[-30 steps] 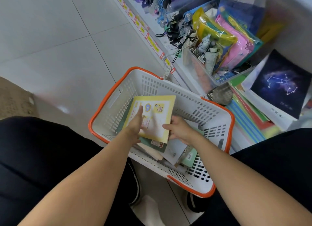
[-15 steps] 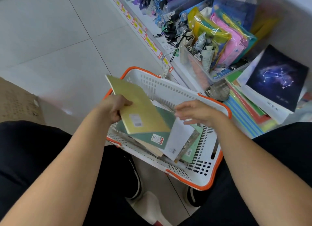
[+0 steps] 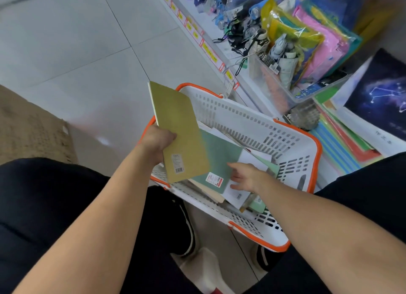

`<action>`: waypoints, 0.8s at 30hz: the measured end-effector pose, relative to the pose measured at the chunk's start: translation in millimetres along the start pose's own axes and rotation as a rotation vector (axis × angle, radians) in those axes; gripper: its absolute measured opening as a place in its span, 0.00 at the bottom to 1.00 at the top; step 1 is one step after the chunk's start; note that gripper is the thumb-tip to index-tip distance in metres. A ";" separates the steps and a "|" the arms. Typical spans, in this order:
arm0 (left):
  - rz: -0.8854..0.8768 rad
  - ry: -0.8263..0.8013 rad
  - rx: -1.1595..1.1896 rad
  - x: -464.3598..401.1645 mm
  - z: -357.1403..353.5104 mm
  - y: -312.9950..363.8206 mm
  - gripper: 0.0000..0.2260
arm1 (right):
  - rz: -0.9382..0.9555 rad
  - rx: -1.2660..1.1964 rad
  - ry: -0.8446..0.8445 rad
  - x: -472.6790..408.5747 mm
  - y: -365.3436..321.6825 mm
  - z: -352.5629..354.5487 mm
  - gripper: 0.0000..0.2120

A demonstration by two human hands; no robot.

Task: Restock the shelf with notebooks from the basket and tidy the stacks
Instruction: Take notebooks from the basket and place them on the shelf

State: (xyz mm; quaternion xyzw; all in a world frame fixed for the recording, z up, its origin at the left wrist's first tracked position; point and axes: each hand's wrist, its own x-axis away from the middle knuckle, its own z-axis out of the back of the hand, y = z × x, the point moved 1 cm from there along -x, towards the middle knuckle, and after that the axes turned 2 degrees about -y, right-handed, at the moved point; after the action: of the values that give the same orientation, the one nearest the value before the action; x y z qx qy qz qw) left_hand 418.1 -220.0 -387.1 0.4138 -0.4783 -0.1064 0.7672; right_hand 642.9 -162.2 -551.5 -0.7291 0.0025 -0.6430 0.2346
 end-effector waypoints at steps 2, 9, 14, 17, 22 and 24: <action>-0.037 0.032 -0.064 -0.1 0.8 -1.9 0.13 | -0.003 0.001 0.023 -0.9 -0.6 -3.2 0.09; -0.067 0.078 -0.118 -5.7 2.8 -5.8 0.09 | 0.046 -0.127 -0.098 6.7 -7.1 -13.7 0.13; -0.096 0.118 -0.214 -8.1 1.4 -1.7 0.08 | 0.341 0.143 -0.105 39.6 -38.6 -31.3 0.10; -0.125 0.152 -0.269 -12.5 6.9 3.2 0.08 | 0.600 0.325 -0.030 75.1 -63.6 -32.9 0.11; -0.122 0.060 -0.108 -3.0 -0.3 14.9 0.08 | 1.235 0.844 0.245 152.9 -95.5 -24.8 0.10; -0.088 -0.091 0.100 7.5 -9.5 22.0 0.06 | 1.496 1.096 0.361 181.4 -85.6 -23.0 0.17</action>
State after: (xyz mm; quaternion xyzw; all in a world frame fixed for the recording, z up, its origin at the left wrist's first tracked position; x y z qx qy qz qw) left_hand 424.7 -205.1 -368.0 0.4668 -0.4987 -0.1346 0.7178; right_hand 627.3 -149.2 -350.6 -0.2160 0.2032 -0.3403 0.8923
